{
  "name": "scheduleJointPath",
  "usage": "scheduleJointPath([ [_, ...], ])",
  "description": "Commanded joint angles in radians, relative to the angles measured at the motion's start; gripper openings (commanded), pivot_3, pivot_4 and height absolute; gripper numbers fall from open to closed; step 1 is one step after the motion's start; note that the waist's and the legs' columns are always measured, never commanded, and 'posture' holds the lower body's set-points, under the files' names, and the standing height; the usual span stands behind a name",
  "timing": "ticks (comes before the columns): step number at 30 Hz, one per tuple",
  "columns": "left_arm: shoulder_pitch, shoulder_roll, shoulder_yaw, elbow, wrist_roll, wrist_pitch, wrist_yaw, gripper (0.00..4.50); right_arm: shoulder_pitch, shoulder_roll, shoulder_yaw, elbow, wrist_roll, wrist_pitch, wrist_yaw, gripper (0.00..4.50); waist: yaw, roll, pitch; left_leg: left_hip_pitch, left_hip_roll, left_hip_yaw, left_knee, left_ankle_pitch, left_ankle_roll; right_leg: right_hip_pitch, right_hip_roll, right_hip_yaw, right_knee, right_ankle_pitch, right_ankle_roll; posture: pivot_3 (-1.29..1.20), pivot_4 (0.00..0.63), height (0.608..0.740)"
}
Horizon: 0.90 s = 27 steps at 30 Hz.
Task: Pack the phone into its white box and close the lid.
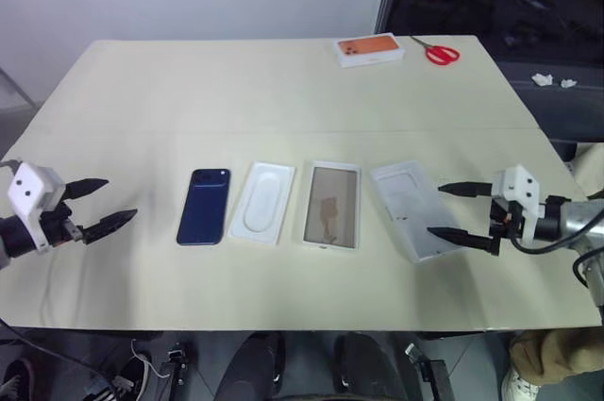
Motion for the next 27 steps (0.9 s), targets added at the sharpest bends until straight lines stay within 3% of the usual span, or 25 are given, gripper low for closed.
scheduleJointPath([
  [1,-0.005,-0.001,0.021,-0.036,-0.020,-0.013,-0.007,4.50,-0.002,-0.011,-0.030,-0.025,0.015,-0.007,-0.005,4.48,0.000,0.000,0.000,0.000,0.000,0.000,0.000,0.000,0.000,0.000,0.000,0.000,0.000,0.000,0.000,0.00,0.150,0.740],
  [16,0.035,-0.024,0.017,-0.149,-0.047,0.087,0.026,4.50,-0.041,-0.012,-0.001,-0.001,-0.010,-0.015,-0.003,4.48,-0.001,0.000,0.000,0.000,0.000,0.000,0.000,0.000,0.000,0.000,0.000,0.000,0.000,0.000,0.000,0.00,0.150,0.740],
  [27,-0.072,-0.075,-0.037,-0.282,-0.204,0.461,0.138,4.50,-0.167,-0.001,0.063,-0.095,0.001,0.152,-0.042,4.48,0.000,0.000,0.000,0.000,0.000,0.000,0.000,0.000,0.000,0.000,0.000,0.000,0.000,0.000,0.000,0.00,0.150,0.740],
])
